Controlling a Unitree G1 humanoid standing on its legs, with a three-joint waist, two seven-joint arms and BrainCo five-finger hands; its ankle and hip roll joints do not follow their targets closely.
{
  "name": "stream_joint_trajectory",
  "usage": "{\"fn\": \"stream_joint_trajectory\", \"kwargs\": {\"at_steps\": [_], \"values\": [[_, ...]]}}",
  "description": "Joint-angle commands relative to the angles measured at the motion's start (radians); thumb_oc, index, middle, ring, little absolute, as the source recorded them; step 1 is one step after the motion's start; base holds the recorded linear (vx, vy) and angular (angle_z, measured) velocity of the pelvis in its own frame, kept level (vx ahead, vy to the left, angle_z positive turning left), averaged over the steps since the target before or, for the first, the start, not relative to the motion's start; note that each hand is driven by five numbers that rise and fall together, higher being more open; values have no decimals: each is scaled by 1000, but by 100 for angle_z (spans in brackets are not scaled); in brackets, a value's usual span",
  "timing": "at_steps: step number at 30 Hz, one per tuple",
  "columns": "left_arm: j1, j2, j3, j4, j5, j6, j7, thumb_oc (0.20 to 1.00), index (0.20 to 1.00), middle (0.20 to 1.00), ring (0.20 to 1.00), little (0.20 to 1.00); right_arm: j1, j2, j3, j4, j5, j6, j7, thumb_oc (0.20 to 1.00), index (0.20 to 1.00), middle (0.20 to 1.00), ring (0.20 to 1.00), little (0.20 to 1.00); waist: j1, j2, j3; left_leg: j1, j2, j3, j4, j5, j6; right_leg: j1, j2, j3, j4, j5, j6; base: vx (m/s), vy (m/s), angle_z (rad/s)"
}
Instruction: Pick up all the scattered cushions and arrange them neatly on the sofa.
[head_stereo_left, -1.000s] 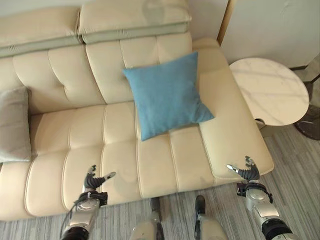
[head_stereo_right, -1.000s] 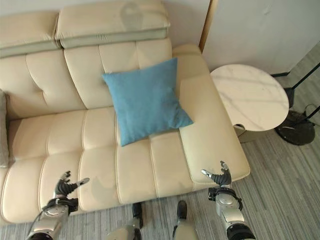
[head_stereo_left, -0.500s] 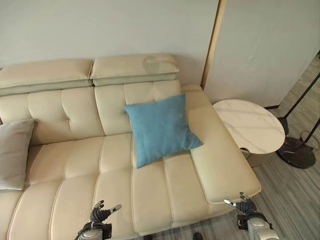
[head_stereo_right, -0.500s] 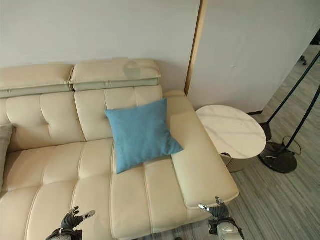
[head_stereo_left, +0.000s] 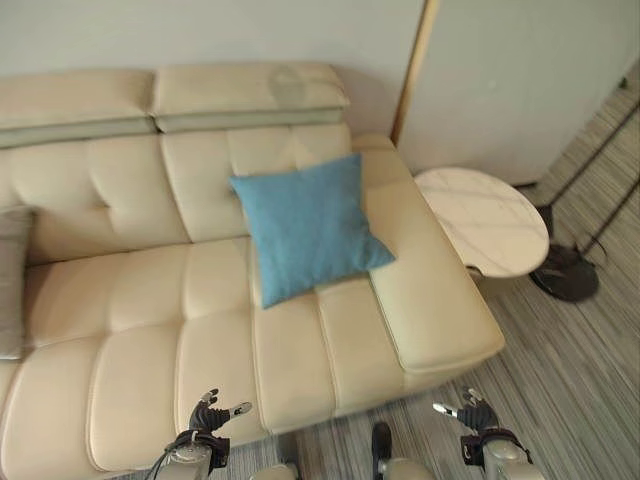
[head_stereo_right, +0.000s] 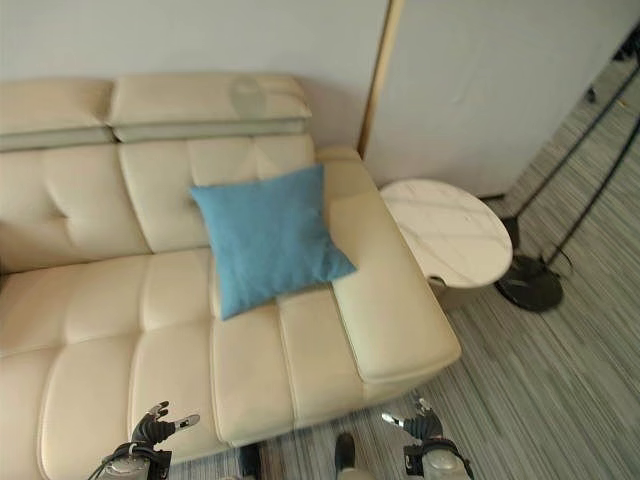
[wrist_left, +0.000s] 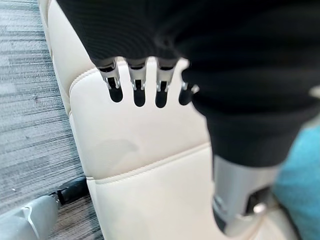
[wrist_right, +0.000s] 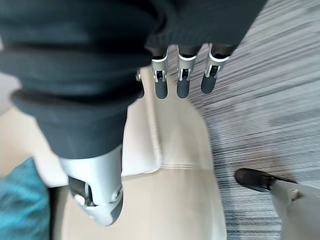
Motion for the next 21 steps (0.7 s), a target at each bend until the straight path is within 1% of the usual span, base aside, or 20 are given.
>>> {"fn": "stream_joint_trajectory", "kwargs": {"at_steps": [1,2,3,4,5,6,7,9,11,14,15,16,17,18,19,20,21], "values": [[-18,23,10,8,43,-19,4,1000,1000,1000,1000,1000,-38,-13,-2,-21,41,-43,-13,1000,1000,1000,1000,1000,23,33,-17,22,9,-34,0,-106,-45,48,6,-12,193,-204,11,-165,-29,-18],[-9,18,13,14,38,-17,1,1000,1000,1000,1000,1000,-35,-13,-5,-23,45,-44,-14,1000,1000,1000,1000,1000,27,31,-23,17,8,-26,0,-100,-46,75,13,-5,200,-224,12,-107,-32,-31],[-9,18,13,14,38,-17,1,1000,1000,1000,1000,1000,-35,-13,-5,-23,45,-44,-14,1000,1000,1000,1000,1000,28,32,-25,14,10,-25,0,-98,-46,72,15,-4,197,-221,11,-156,-104,-45],[-3,13,26,19,23,-17,6,1000,1000,1000,1000,1000,-34,-11,-4,-32,48,-44,-14,1000,1000,1000,1000,1000,45,20,-36,-8,8,-9,6,-80,-50,138,37,16,152,-249,6,-177,-163,-43],[2,11,34,11,16,-16,11,1000,1000,1000,1000,1000,-36,-10,4,-36,45,-42,-20,1000,1000,1000,1000,1000,60,11,-39,-35,18,3,16,-57,-58,164,48,20,101,-267,-9,-218,-237,-28],[3,11,38,12,13,-13,11,1000,1000,1000,1000,1000,-37,-13,10,-37,45,-42,-20,1000,1000,1000,1000,1000,65,10,-44,-47,28,4,20,-39,-67,167,59,27,74,-275,-21,-172,-252,-26],[-1,12,42,12,6,-14,17,1000,1000,1000,1000,1000,-37,-17,20,-38,43,-43,-21,1000,1000,1000,1000,1000,66,14,-41,-60,43,5,25,-12,-80,166,80,39,53,-280,-38,-140,-227,-39],[-12,8,42,14,-4,-15,18,1000,1000,1000,1000,1000,-49,-26,29,-39,47,-48,-23,1000,1000,1000,1000,1000,63,23,-30,-72,61,-5,29,12,-96,174,109,38,4,-273,-51,-179,-227,-32],[-19,7,36,5,-8,-16,21,1000,1000,1000,1000,1000,-49,-35,35,-56,51,-51,-22,1000,1000,1000,1000,1000,59,38,-10,-93,77,-14,37,38,-109,172,128,29,-4,-275,-65,-215,-201,3],[-32,4,22,-16,-4,-16,26,1000,1000,1000,1000,1000,-52,-50,40,-53,50,-49,-27,1000,1000,1000,1000,1000,56,61,20,-120,100,-32,30,86,-144,160,143,-2,2,-280,-81,-215,-147,29],[-38,1,20,-15,-7,-18,26,1000,1000,1000,1000,1000,-55,-53,41,-49,51,-49,-29,1000,1000,1000,1000,1000,55,63,27,-126,98,-43,36,81,-147,150,140,-10,8,-277,-84,-320,-114,51],[-41,-2,17,-13,-8,-20,27,1000,1000,1000,1000,1000,-58,-54,42,-41,52,-49,-28,1000,1000,1000,1000,1000,43,53,27,-116,89,-58,76,38,-133,131,121,-33,10,-261,-83,-256,-85,44],[-35,-4,16,-11,-4,-20,23,1000,1000,1000,1000,1000,-57,-52,43,-34,51,-47,-26,1000,1000,1000,1000,1000,38,48,17,-103,87,-61,92,16,-126,130,113,-40,1,-250,-80,-237,-78,61],[-28,-8,13,-12,0,-19,20,1000,1000,1000,1000,1000,-61,-55,51,-27,45,-48,-22,1000,1000,1000,1000,1000,36,37,9,-85,69,-94,153,-42,-112,124,96,-40,-9,-230,-79,-88,-30,47],[-29,-8,13,-11,0,-19,20,1000,1000,1000,1000,1000,-62,-55,51,-27,45,-48,-22,1000,1000,1000,1000,1000,35,38,7,-89,70,-95,153,-41,-112,121,96,-41,-9,-229,-79,-154,-28,45],[-24,-17,14,-12,-9,-18,17,1000,1000,1000,1000,1000,-70,-59,58,-25,40,-51,-18,1000,1000,1000,1000,1000,31,27,7,-60,52,-132,219,-116,-101,112,79,-44,-15,-215,-81,-92,-10,15],[-25,-17,14,-12,-9,-18,17,1000,1000,1000,1000,1000,-70,-59,58,-25,40,-51,-18,1000,1000,1000,1000,1000,30,27,5,-63,51,-133,218,-114,-101,110,79,-45,-16,-213,-81,-132,0,14]]}}
